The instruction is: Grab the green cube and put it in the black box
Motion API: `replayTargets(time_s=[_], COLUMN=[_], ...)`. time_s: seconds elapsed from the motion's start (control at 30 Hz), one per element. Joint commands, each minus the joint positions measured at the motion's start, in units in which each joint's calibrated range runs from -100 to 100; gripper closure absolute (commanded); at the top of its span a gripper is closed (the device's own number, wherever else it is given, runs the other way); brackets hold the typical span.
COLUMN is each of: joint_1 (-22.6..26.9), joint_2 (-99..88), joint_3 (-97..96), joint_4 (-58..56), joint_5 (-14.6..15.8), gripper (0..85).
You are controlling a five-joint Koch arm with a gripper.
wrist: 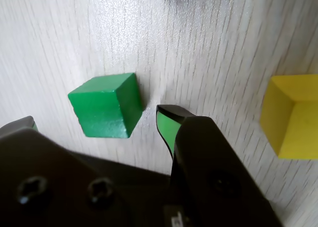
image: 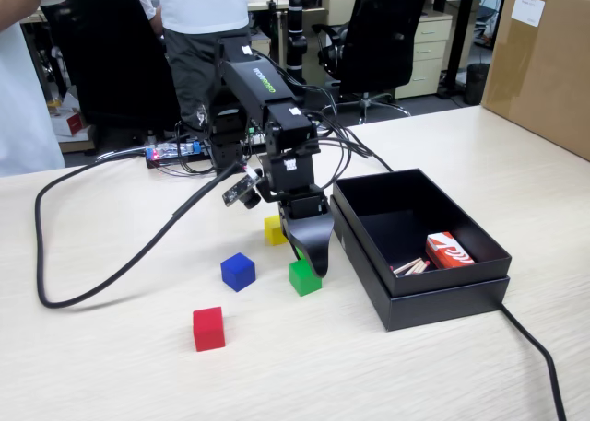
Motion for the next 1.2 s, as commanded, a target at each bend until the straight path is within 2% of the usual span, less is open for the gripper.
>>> replayTargets(time_s=[0.0,0.37,0.5,0.63,0.7,0.83,0.97,1.17], joint_1=[-0.10,-0.20,-0.49,-0.59,-0.54,-0.63,-0.59,0.88], joint_2=[0.33,4.23,4.34,5.03,5.14,5.37,4.34,-13.67], joint_3=[4.20,4.93,5.47,6.38,6.47,6.29,5.11,4.47], joint_4=[-0.13,-0.13,-0.21,-0.99,-1.08,-1.08,-1.08,-5.48], joint_5=[-0.24,-0.78,-0.78,-0.83,-0.78,-0.59,-0.68,-0.20], gripper=[38.4,43.8,53.2,58.3,65.0,83.9,84.6,84.6])
